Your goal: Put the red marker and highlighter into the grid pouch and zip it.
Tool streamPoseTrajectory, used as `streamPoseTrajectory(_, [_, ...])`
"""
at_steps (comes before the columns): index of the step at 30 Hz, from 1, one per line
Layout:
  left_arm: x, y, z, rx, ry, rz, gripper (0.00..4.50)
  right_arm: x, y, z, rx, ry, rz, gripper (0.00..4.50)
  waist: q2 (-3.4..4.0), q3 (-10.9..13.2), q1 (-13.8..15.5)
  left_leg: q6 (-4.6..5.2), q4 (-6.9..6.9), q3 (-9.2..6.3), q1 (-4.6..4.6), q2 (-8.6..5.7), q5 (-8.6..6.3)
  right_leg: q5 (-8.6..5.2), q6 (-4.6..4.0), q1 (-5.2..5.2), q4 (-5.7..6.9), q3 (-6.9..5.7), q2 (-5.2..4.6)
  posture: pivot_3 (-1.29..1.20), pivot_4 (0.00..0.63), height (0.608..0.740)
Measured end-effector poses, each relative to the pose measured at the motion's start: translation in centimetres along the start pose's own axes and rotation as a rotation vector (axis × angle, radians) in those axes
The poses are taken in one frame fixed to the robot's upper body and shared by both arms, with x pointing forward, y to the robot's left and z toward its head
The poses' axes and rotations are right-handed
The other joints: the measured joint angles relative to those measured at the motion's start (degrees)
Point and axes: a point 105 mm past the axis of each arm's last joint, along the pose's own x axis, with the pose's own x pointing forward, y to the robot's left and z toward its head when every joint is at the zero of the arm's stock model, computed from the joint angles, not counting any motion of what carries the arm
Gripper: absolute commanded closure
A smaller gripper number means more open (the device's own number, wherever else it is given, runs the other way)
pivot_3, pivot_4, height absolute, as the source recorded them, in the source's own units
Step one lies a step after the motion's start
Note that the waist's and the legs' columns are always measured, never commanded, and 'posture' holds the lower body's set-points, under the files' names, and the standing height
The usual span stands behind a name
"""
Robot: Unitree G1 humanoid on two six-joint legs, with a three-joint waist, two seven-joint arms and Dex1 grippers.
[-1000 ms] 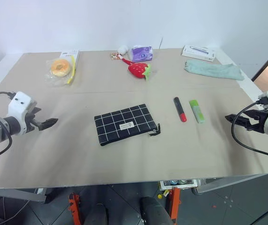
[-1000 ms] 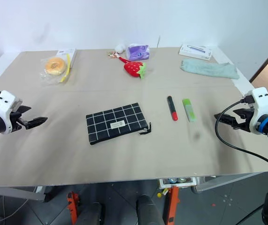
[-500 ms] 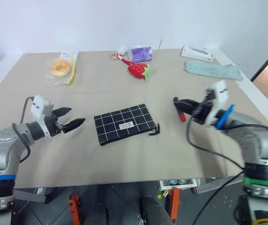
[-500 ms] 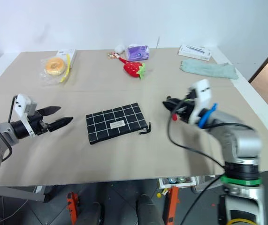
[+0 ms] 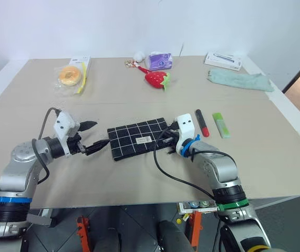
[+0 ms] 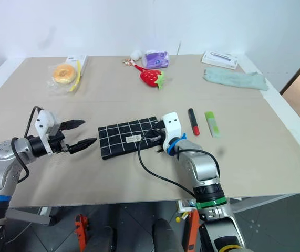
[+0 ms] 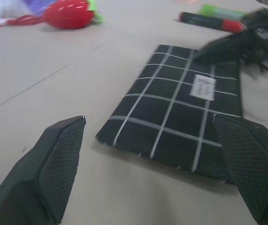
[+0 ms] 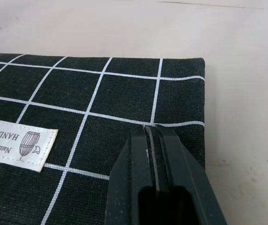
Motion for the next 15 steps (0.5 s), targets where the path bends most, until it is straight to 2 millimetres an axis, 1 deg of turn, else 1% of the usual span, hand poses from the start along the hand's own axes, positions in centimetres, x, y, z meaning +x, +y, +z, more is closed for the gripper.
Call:
streamPoseTrajectory(2, [0.0,0.2,-0.6,0.104,0.046,-0.008,0.00,0.0,0.0,0.0,-0.004,0.015,-0.003,4.46,-0.05,0.0,0.0,0.01,0.00,-0.01,0.04,0.00,0.01,0.01,-0.03,0.04,0.00,-0.02,0.01,0.00,0.150,0.740])
streamPoseTrajectory(5, [0.1,0.7,-1.2,0.345,0.126,-0.035,0.00,-0.1,-0.1,-0.1,-0.005,0.026,-0.006,4.46,-0.17,-0.1,0.2,0.01,0.01,-0.02,0.06,0.00,0.01,0.00,-0.04,0.08,-0.01,-0.04,0.00,0.00,0.150,0.740])
streamPoseTrajectory(9, [0.9,0.5,-1.2,0.648,0.164,-0.123,0.00,-0.1,0.0,-0.1,-0.003,0.029,-0.005,4.46,-0.21,-0.2,0.2,0.01,0.00,-0.02,0.06,-0.01,0.01,-0.01,-0.03,0.08,-0.03,-0.03,-0.01,0.00,0.150,0.740])
streamPoseTrajectory(11, [1.1,0.9,-1.2,0.854,0.188,-0.168,0.00,-0.1,0.1,-0.1,-0.004,0.029,-0.004,4.46,-0.23,-0.2,0.2,0.02,-0.04,-0.03,0.06,0.02,0.01,0.00,-0.04,0.06,-0.03,-0.06,0.01,0.00,0.150,0.740])
streamPoseTrajectory(13, [1.1,1.3,-1.0,0.985,0.197,-0.187,0.00,0.0,0.2,-0.1,0.000,0.028,-0.002,4.46,-0.22,-0.2,0.2,0.02,-0.06,-0.03,0.07,0.01,0.01,-0.01,-0.03,0.06,-0.02,-0.05,0.00,0.00,0.150,0.740])
streamPoseTrajectory(15, [1.1,1.3,-1.4,1.112,0.208,-0.230,0.00,0.0,0.4,-0.1,0.005,0.027,0.000,4.46,-0.21,-0.2,0.1,0.03,-0.06,-0.03,0.07,0.00,0.00,-0.01,-0.02,0.06,-0.02,-0.04,0.00,0.00,0.150,0.740])
